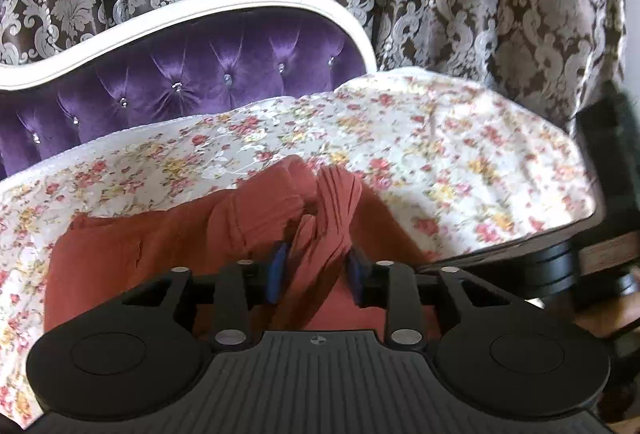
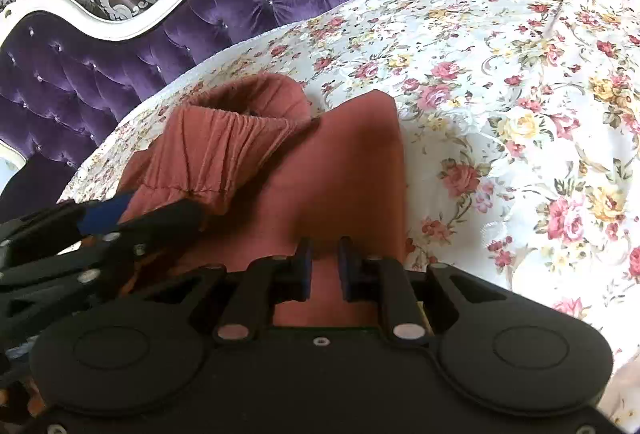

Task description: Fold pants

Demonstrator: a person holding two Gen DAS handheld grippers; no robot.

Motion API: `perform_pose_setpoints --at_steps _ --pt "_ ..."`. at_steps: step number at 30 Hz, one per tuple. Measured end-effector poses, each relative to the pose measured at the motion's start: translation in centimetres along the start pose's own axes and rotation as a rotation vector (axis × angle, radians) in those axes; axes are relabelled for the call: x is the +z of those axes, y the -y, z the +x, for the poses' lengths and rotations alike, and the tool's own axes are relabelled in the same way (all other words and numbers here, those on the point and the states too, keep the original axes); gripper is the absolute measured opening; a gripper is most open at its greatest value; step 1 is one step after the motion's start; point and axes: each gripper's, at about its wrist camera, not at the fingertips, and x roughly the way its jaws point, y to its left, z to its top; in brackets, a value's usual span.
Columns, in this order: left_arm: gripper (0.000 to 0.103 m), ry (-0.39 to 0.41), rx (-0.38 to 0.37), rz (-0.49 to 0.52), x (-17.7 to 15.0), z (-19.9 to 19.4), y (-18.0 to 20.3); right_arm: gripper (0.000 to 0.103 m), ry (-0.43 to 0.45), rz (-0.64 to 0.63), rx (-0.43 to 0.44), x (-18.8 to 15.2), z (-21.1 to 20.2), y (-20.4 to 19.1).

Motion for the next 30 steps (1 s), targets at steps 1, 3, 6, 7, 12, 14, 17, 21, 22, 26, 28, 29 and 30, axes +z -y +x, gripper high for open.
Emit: perform_pose_setpoints --at_steps 1,3,6,7,12,14,17,21,22,26,28,29,30 --pt "0.037 0.01 -0.025 -0.011 0.0 0.0 0.1 0.025 -0.001 -0.004 -0.005 -0.1 -0.2 0.0" --pt "0.037 0.031 -0.079 -0.03 0.0 -0.2 0.3 0.022 0.002 -0.002 -0.013 -0.1 -0.1 0.1" --pt "0.037 0.056 -0.092 -0.007 0.3 -0.6 1.3 0.02 0.004 0.009 -0.015 0.0 -0.5 0.8" --pt "0.037 0.065 -0.089 -0.005 0.3 -0.8 1.5 0.021 0.009 0.011 -0.019 0.0 -0.8 1.0" --pt "0.037 0.066 -0.023 -0.091 0.2 -2.0 -0.9 0.028 0.06 0.01 -0.033 0.5 -2.6 1.2" --pt "0.037 0.044 0.033 -0.139 0.0 -2.3 -2.7 0.031 0.096 0.002 -0.039 0.7 -3.3 1.0" --pt "0.037 -0.013 0.149 -0.218 -0.8 -2.6 -5.8 0.057 0.152 -0.015 -0.016 1.0 -3.8 0.3" --pt "0.037 -0.063 0.237 -0.341 -2.4 -3.0 -9.9 0.064 0.16 -0.082 0.026 1.5 -2.5 -1.5" --pt "0.037 -0.077 0.255 -0.362 -2.7 -3.1 -10.7 0.064 0.153 -0.107 0.031 1.6 -1.8 -2.0" --pt "0.037 -0.109 0.295 -0.414 -3.8 -3.6 -12.7 0.064 0.096 -0.177 0.038 2.1 0.9 -3.2" --pt "0.037 -0.118 0.312 -0.434 -4.4 -4.0 -13.4 0.064 0.06 -0.191 0.039 2.3 2.4 -3.4" --pt "0.037 -0.123 0.318 -0.441 -4.6 -4.1 -13.7 0.064 0.042 -0.189 0.047 2.4 2.9 -3.4" --pt "0.037 -0.129 0.322 -0.447 -4.8 -4.2 -14.0 0.064 0.025 -0.175 0.061 2.5 3.3 -3.2"
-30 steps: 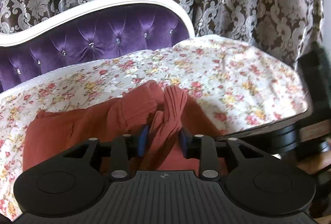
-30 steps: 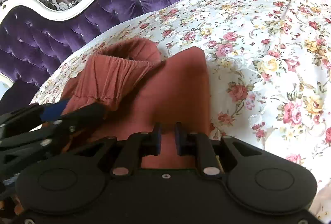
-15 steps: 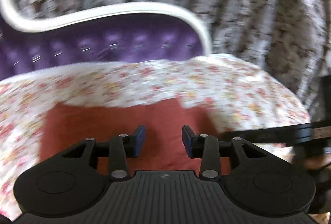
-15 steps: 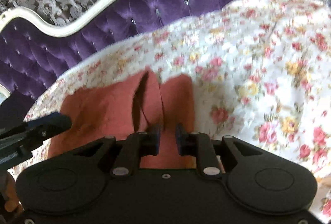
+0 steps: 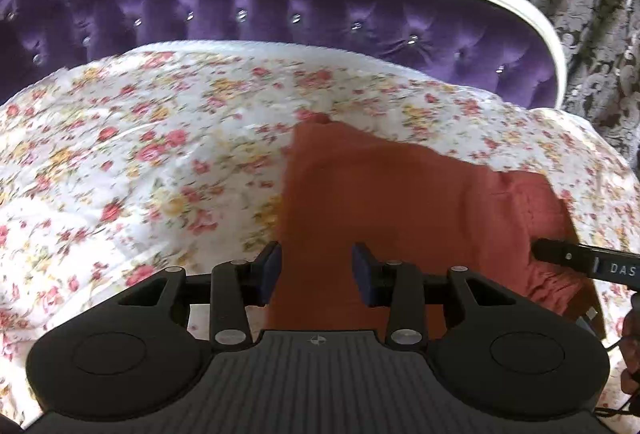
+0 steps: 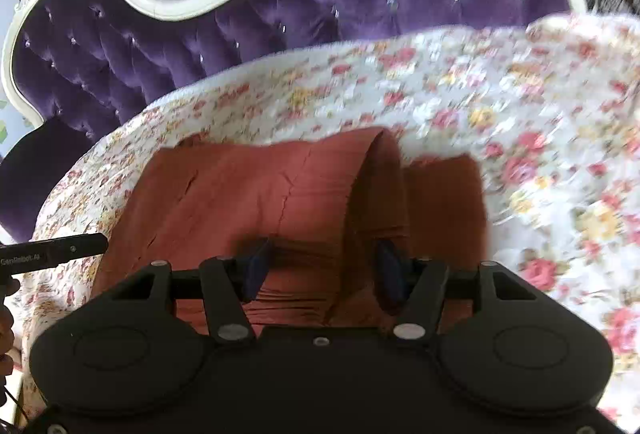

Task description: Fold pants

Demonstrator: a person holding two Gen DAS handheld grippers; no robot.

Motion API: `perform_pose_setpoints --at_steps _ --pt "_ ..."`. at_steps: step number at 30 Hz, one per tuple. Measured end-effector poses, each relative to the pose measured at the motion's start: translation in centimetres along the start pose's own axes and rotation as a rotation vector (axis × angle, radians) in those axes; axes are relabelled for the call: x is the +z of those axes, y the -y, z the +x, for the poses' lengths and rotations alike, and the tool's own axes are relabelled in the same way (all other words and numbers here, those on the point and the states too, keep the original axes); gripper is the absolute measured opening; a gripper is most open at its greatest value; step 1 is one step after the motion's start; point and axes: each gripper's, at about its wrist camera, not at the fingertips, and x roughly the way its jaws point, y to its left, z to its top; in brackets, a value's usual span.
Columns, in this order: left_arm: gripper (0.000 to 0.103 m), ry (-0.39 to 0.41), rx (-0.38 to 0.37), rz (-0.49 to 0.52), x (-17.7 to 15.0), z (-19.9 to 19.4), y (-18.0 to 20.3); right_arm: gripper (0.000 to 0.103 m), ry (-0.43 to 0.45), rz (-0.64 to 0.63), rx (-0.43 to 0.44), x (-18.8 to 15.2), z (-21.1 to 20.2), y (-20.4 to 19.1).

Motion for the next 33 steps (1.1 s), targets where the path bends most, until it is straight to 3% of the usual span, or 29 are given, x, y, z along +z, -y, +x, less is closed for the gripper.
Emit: perform_pose_setpoints --at_steps 1,3,4,5,8,11,16,19,22,24,25,26,33 --pt "0.037 -0.003 0.002 -0.005 -0.1 0.1 -0.3 0.064 -0.01 0.021 0.02 0.0 0.3 0.3" --pt "0.037 -0.01 -0.001 -0.012 -0.2 0.3 -0.7 0.054 -0.02 0.032 0.02 0.0 0.2 0.4" --pt "0.037 -0.013 0.0 -0.012 -0.2 0.4 -0.8 0.026 -0.019 0.012 0.003 0.0 -0.1 0.1" --pt "0.037 -0.015 0.001 -0.009 -0.2 0.5 -0.8 0.016 -0.015 -0.009 -0.018 0.2 -0.6 -0.2" --pt "0.037 -0.014 -0.004 0.0 0.0 0.7 -0.7 0.009 0.049 -0.046 -0.014 0.1 -3.7 -1.1" --pt "0.037 -0.008 -0.004 0.014 0.1 0.8 -0.3 0.008 0.105 -0.066 -0.08 -0.5 -6.6 -1.5" --pt "0.037 -0.032 -0.006 0.059 -0.1 2.0 0.6 0.009 -0.027 -0.007 -0.125 -2.7 -4.3 0.1" --pt "0.037 -0.042 0.011 0.1 -0.6 2.6 1.0 0.01 -0.013 -0.029 -0.133 -2.5 -4.6 -0.3" --pt "0.037 -0.053 0.003 0.112 -0.9 3.0 1.0 0.021 0.034 -0.036 -0.107 -2.1 -5.2 -0.2" --pt "0.037 -0.053 -0.001 0.109 -1.0 3.0 0.9 0.052 0.06 -0.019 -0.112 -1.8 -5.0 0.4" --pt "0.037 -0.053 -0.002 0.108 -1.0 2.9 0.9 0.074 0.072 0.0 -0.116 -1.7 -4.9 0.8" --pt "0.038 -0.054 -0.004 0.108 -1.0 2.9 0.9 0.079 0.085 0.016 -0.114 -1.6 -4.7 1.0" --pt "0.038 -0.056 -0.003 0.109 -1.0 2.9 0.9 0.077 0.045 0.104 -0.032 -1.4 -3.3 2.2"
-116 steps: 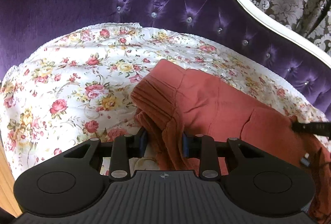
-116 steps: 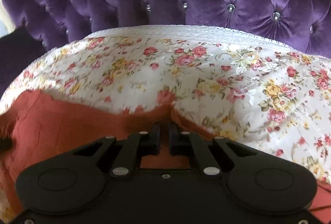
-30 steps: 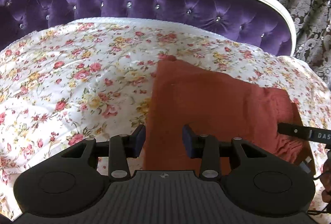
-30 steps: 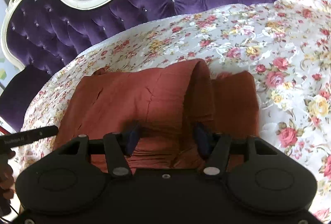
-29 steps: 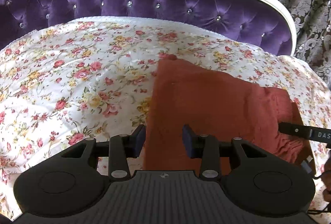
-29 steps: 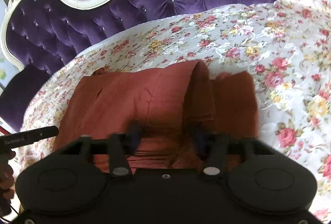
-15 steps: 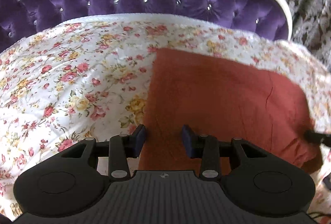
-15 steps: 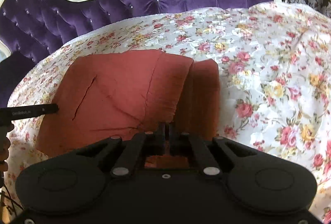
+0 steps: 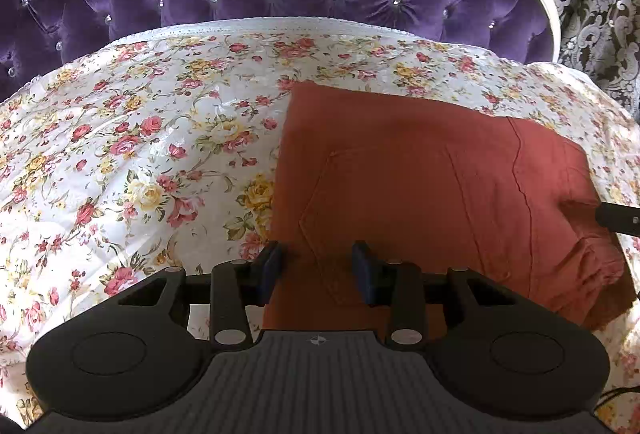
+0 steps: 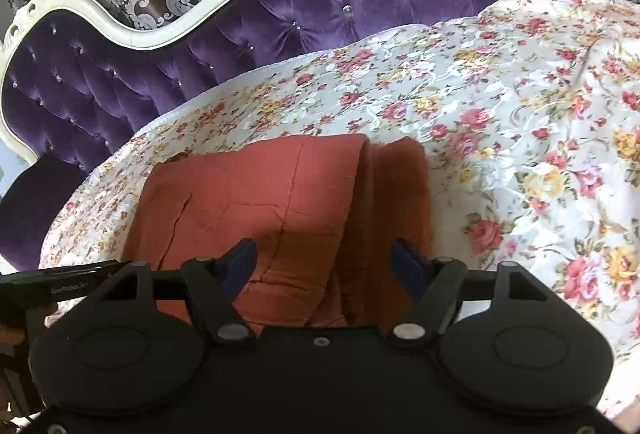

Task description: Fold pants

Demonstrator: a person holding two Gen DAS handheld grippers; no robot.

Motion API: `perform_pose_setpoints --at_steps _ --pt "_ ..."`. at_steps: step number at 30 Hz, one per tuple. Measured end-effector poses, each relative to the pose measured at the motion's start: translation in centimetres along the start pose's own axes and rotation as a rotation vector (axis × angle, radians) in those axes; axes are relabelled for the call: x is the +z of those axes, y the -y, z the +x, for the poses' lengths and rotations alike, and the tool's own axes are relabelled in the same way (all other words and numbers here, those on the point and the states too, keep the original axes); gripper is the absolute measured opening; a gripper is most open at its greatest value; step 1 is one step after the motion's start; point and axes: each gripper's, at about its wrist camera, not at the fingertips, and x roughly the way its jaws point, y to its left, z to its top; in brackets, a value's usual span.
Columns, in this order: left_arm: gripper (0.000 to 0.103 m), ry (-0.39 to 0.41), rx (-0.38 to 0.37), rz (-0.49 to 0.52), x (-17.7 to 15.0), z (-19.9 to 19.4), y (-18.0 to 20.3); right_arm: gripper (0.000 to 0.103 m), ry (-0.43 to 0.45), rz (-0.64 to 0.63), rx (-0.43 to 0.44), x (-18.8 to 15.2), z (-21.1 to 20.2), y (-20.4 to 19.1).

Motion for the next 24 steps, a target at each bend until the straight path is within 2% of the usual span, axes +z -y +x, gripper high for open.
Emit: perform_pose_setpoints --at_steps 5,9,10,11,12,13,14,18,20,22,24 --pt "0.038 -0.001 -0.002 -0.004 0.0 0.0 0.0 0.077 -0.052 0.043 0.039 0.0 1.4 0.5" --pt "0.038 -0.001 -0.004 -0.012 0.0 0.1 -0.1 0.077 -0.052 0.051 0.072 0.1 2.2 0.3" --pt "0.038 -0.001 -0.003 -0.012 0.1 0.1 -0.1 0.07 -0.053 0.052 0.072 0.2 2.2 0.2" --pt "0.038 0.0 -0.001 -0.013 0.1 0.0 -0.1 0.049 -0.053 0.045 0.061 0.2 2.2 0.1" --pt "0.038 0.001 -0.005 -0.015 0.1 0.0 -0.1 0.046 -0.061 0.035 0.061 0.3 2.2 -0.1" --pt "0.038 0.002 -0.005 -0.019 0.1 -0.1 -0.1 0.034 -0.055 0.037 0.071 0.4 2.0 -0.4" --pt "0.038 0.002 -0.006 -0.023 0.2 -0.2 -0.2 0.027 -0.036 0.022 0.074 0.5 1.5 -0.9" --pt "0.037 0.035 -0.011 -0.037 0.9 -1.4 -0.3 0.025 0.069 -0.181 0.012 0.7 -2.5 -4.9" --pt "0.037 0.055 -0.019 -0.027 1.3 -1.9 0.0 0.024 0.092 -0.236 -0.035 0.5 -4.0 -5.6" --pt "0.037 0.054 -0.026 -0.01 1.6 -1.5 0.5 0.025 0.055 -0.238 -0.097 0.3 -3.4 -4.8" --pt "0.037 0.026 -0.026 0.004 1.6 -0.4 1.1 0.025 -0.007 -0.185 -0.14 -0.1 -1.1 -2.7"
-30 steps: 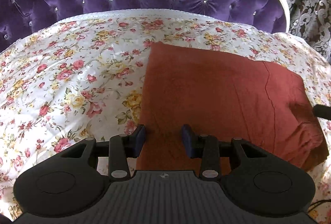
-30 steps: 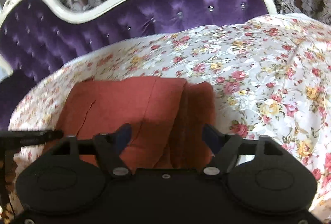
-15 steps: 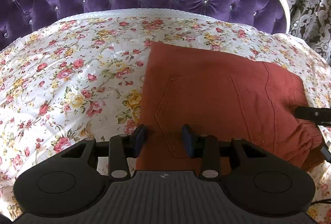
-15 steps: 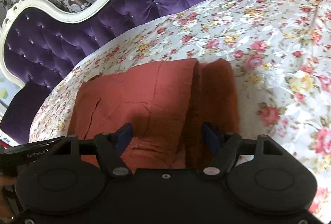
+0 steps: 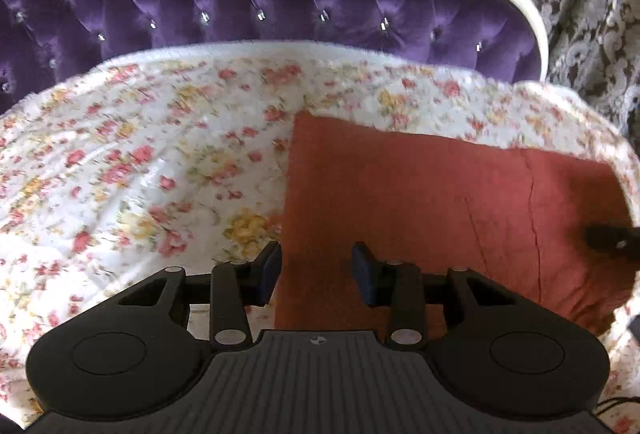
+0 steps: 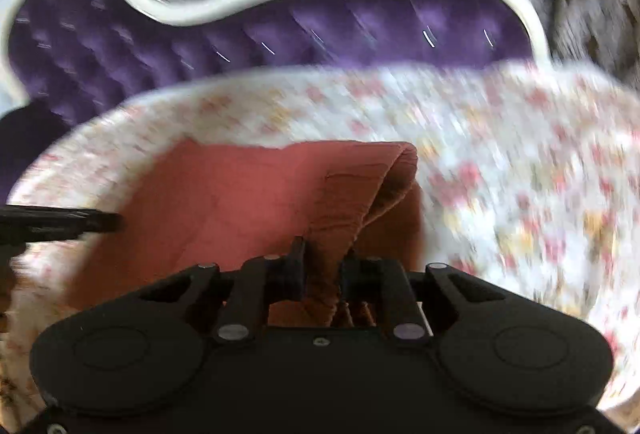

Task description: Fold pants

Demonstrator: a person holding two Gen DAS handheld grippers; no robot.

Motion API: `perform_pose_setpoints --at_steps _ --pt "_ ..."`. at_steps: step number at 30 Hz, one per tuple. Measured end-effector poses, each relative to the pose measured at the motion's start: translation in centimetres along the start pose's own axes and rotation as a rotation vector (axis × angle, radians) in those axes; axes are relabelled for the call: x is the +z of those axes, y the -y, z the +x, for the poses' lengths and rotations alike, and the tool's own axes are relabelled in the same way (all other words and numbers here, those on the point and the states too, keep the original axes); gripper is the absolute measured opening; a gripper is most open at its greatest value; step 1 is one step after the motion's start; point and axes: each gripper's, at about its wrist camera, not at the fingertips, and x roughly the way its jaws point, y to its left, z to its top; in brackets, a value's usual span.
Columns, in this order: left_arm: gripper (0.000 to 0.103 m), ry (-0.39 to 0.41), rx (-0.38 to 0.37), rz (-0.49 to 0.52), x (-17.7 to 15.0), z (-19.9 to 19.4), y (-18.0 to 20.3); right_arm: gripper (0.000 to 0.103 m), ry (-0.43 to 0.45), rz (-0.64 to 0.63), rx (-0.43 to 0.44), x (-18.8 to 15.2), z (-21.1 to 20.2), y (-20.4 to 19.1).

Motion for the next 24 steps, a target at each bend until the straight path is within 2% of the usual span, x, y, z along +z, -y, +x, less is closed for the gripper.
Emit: perform_pose_setpoints --at_steps 2,5,9,13,19,24 --pt "0.038 -0.028 -0.002 0.022 -0.4 1.2 0.6 0.033 -0.035 0.032 -0.023 -0.6 2.1 1.2" --pt "0.039 -0.036 0.01 0.045 -0.9 2.0 0.8 0.035 -0.05 0.086 -0.001 -0.4 2.2 2.0" --pt "0.04 -0.054 -0.01 0.011 -0.6 2.0 0.2 0.037 -0.055 0.094 0.003 -0.3 2.1 2.2" --pt "0.04 -0.06 0.0 0.023 -0.7 2.0 0.4 0.041 -0.054 0.098 -0.011 -0.2 1.2 2.1" --pt "0.041 -0.066 0.017 0.038 -0.5 2.1 0.7 0.048 0.021 0.068 -0.115 0.1 -1.4 0.9" --pt "0.041 -0.066 0.029 0.042 -0.5 2.1 0.9 0.048 0.056 -0.001 -0.056 0.2 -2.6 -1.3"
